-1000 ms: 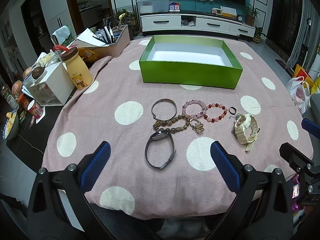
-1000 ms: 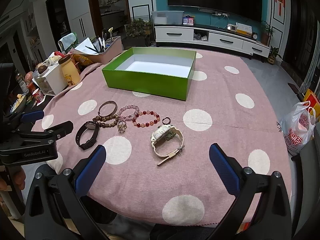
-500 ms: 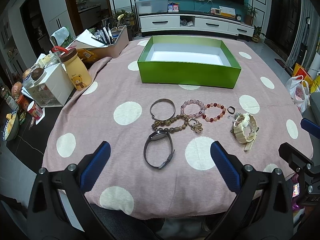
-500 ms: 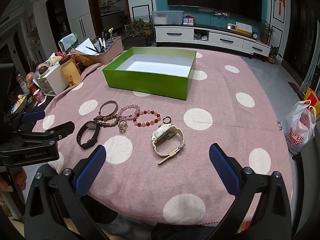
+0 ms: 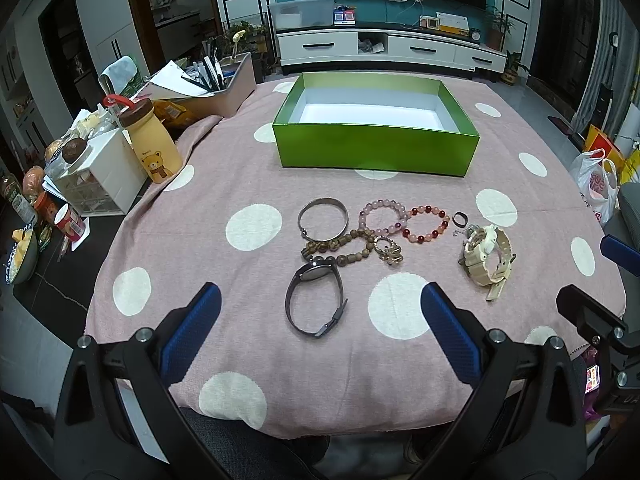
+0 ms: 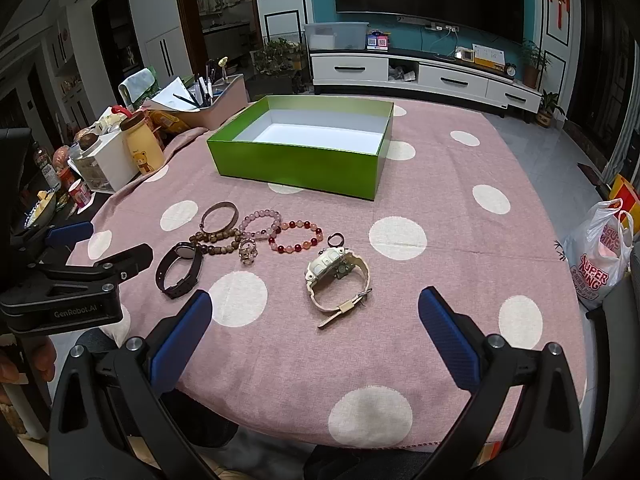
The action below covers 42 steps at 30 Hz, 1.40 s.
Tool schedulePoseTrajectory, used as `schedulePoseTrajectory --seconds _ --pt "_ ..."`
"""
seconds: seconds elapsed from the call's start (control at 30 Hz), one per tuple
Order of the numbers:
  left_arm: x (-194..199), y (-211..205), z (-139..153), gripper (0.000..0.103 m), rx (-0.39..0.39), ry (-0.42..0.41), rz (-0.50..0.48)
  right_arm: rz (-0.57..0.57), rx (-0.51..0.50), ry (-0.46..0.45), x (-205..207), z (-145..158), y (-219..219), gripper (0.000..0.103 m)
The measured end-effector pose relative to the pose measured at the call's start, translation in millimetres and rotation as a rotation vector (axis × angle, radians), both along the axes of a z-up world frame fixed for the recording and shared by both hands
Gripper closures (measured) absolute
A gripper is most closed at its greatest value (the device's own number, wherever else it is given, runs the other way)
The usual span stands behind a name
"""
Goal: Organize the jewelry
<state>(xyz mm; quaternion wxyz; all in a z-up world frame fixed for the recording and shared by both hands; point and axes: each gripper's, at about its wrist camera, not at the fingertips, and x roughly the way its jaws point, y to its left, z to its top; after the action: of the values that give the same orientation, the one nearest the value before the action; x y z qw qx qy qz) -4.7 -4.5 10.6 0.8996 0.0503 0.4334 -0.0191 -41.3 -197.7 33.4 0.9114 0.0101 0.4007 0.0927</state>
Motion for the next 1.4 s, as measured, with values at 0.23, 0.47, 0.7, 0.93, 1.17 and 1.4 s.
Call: schedulePoseTrajectory --seconds 0.23,0.47,0.7,0.93,1.17,1.4 --pt "-0.5 -1.6 0.1 0.002 0.001 -0.001 0.000 -0.002 0.000 0.000 0.3 -0.9 -1.6 0.001" --pt "-0.6 -1.7 0.2 0.002 0.001 -0.001 0.000 -0.001 0.006 -0.008 -5.0 4.2 1.0 0.001" --pt "-0.8 -2.0 0.6 0.002 0.000 -0.002 0.001 -0.001 0.009 -0.008 -5.5 5.4 1.2 0.001" --pt "-1.7 -3.1 0.7 0.002 0.001 -0.002 0.000 -0.002 0.010 -0.009 -6.8 6.0 1.0 0.001" --pt "-2.1 -4.1 0.4 0.002 0.000 -0.002 -0.001 -0.003 0.012 -0.006 -6.9 5.8 0.8 0.001" --pt "4.1 3.9 -5.1 0.002 -0.096 0.023 -0.023 0.002 0.045 0.000 -2.8 -5.5 -5.9 0.001"
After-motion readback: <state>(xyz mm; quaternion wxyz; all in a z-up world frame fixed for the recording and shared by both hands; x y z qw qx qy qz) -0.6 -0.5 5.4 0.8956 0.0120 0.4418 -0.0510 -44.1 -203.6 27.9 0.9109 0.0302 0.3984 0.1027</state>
